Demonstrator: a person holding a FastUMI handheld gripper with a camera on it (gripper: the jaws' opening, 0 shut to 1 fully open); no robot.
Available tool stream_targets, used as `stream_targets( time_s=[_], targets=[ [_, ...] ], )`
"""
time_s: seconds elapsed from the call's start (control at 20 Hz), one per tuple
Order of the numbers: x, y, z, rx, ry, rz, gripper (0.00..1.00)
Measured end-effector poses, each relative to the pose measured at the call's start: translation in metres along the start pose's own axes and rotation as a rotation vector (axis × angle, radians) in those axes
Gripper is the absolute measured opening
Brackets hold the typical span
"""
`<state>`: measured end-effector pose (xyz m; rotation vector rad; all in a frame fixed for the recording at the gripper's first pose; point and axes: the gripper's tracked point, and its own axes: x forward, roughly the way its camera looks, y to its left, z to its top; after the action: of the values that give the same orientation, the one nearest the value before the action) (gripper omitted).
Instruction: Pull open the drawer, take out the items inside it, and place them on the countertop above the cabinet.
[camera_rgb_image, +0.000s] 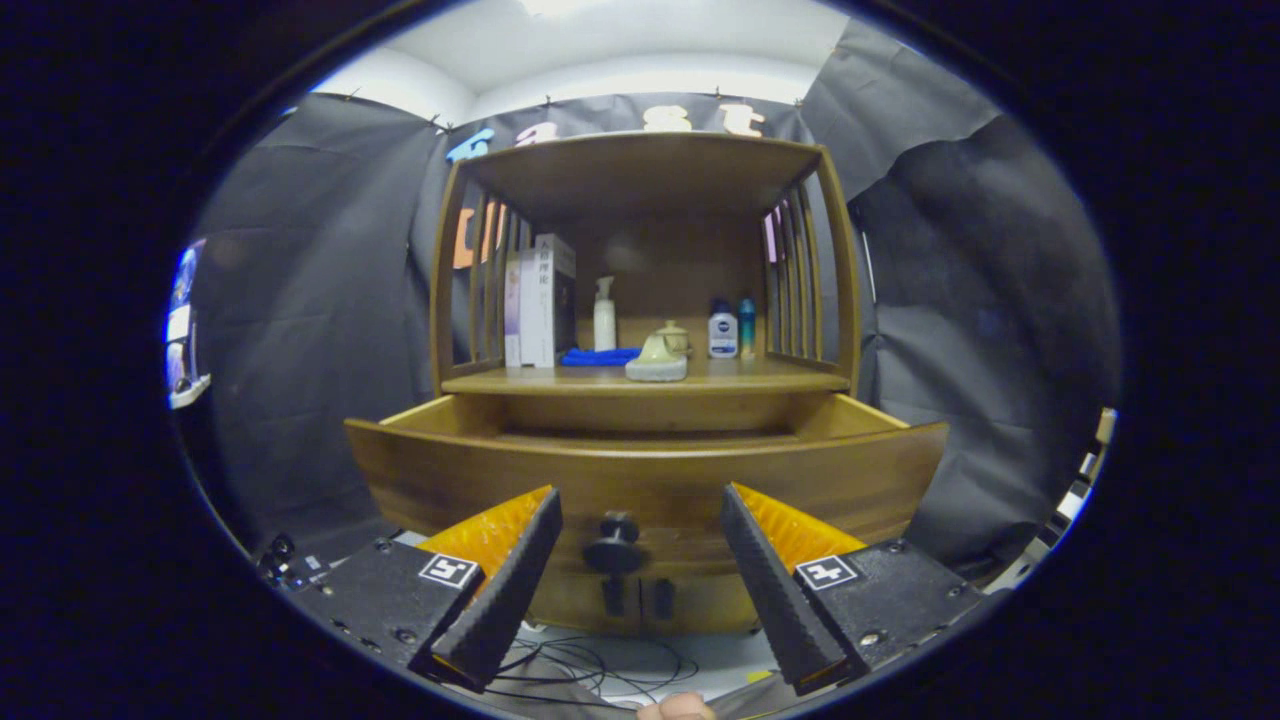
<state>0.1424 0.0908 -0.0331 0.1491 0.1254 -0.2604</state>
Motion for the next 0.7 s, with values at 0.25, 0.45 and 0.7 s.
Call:
stream_targets(
  time_s=[0.25,0.45,0.7],
  targets=[
    [0.020,0.012,-0.021,-0.024,0.001,-0.010,1.00],
    [0.040,0.019,-0.019,-0.025,0.000,-0.019,1.00],
    [0.062,0.021,-0.022,-0.045,0.009,-0.064,1.00]
  ],
)
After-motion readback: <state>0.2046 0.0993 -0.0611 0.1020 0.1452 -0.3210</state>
